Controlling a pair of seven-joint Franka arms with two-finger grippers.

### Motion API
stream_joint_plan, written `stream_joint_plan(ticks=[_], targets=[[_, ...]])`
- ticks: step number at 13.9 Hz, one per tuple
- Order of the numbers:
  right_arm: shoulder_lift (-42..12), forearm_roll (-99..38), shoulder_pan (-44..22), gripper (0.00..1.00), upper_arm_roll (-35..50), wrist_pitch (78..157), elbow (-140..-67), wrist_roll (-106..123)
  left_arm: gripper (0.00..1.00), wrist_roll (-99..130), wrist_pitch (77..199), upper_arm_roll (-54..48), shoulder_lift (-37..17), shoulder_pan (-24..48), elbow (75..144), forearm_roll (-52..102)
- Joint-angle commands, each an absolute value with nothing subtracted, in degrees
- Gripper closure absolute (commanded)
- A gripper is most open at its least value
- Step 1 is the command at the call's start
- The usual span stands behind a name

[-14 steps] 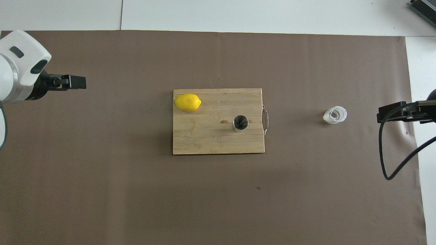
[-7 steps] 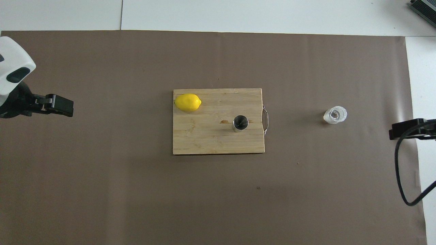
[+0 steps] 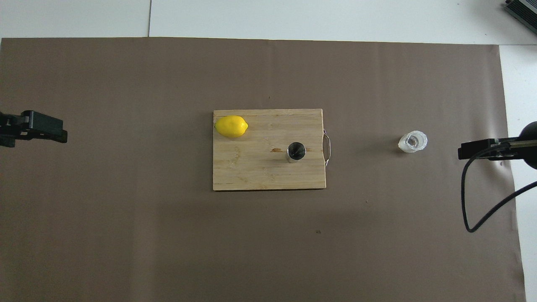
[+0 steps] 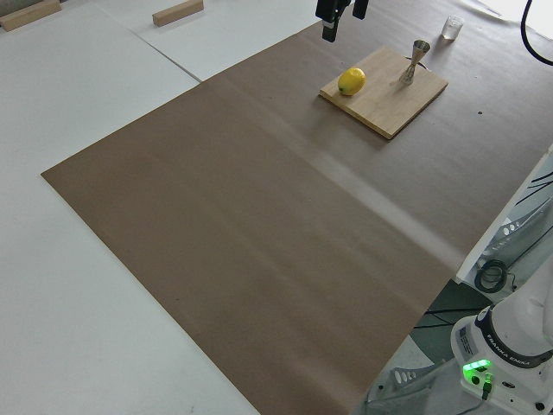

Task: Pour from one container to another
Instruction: 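Move the right gripper toward the clear plastic cup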

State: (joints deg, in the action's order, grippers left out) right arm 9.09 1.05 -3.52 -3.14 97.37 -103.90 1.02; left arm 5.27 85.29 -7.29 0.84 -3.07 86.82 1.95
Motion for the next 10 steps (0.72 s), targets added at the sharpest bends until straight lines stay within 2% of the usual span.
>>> stream_joint_plan(ticks=[1,4,10], targets=[[11.5,0.0,-2.4,0.0,-3.4,102.4,-110.7,11.3,0.0,6.0,86.7,-7.5,2.0,-3.2,88.8,2.4],[10.9,0.0,-1.8,0.0,-3.4,112.6,-117.4,26.9,0.0,6.1,86.2,-7.6,2.1,-3.3,88.9,2.3],[-4.1,-0.1,3.8,0.0,-3.3,125.5,-117.6,66.8,0.0,6.1,86.3,-7.6,2.1,-3.3,88.9,2.3]])
